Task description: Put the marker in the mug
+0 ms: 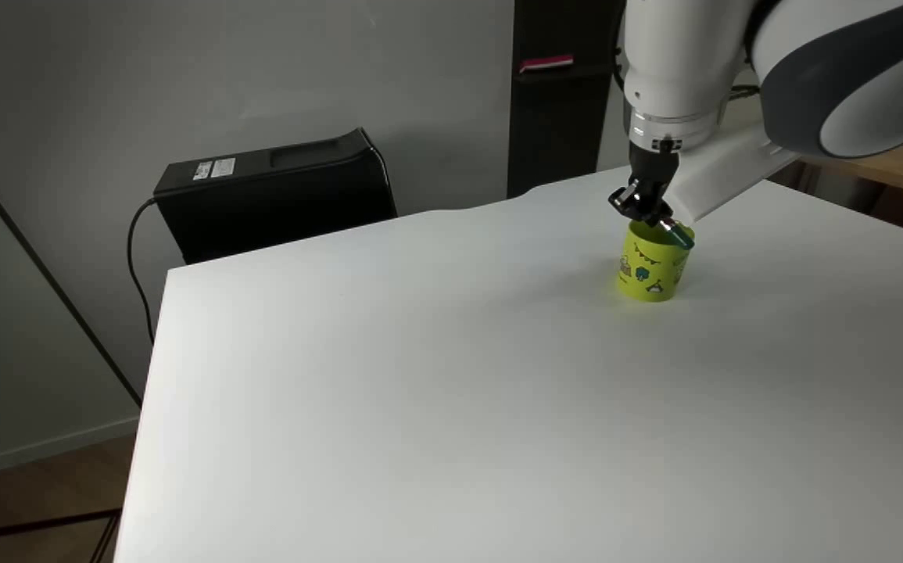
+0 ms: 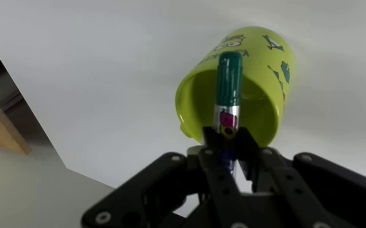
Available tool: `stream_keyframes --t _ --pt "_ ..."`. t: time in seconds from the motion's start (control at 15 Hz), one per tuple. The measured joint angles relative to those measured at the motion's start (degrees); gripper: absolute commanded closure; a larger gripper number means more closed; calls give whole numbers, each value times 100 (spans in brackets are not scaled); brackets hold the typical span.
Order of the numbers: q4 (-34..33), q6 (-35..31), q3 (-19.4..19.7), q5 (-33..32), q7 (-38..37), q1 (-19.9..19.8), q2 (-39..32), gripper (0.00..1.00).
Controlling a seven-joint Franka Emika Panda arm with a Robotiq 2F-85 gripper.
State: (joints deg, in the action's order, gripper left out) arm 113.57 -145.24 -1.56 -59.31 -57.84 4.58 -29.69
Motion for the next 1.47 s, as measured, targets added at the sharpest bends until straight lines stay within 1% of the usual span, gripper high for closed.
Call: stream_keyframes --t 0.2,0.6,0.73,1.0,1.2,1.47 --pt "-176 57 20 545 554 33 -46 95" --pt "-484 31 340 520 592 323 -48 95" --pt "-508 -103 505 331 423 435 -49 95" --pt "-492 -294 753 -430 -249 586 -113 95" --pt "-462 -323 772 -868 -685 588 -186 95" --pt "-404 -323 756 -1280 -1133 586 -262 95"
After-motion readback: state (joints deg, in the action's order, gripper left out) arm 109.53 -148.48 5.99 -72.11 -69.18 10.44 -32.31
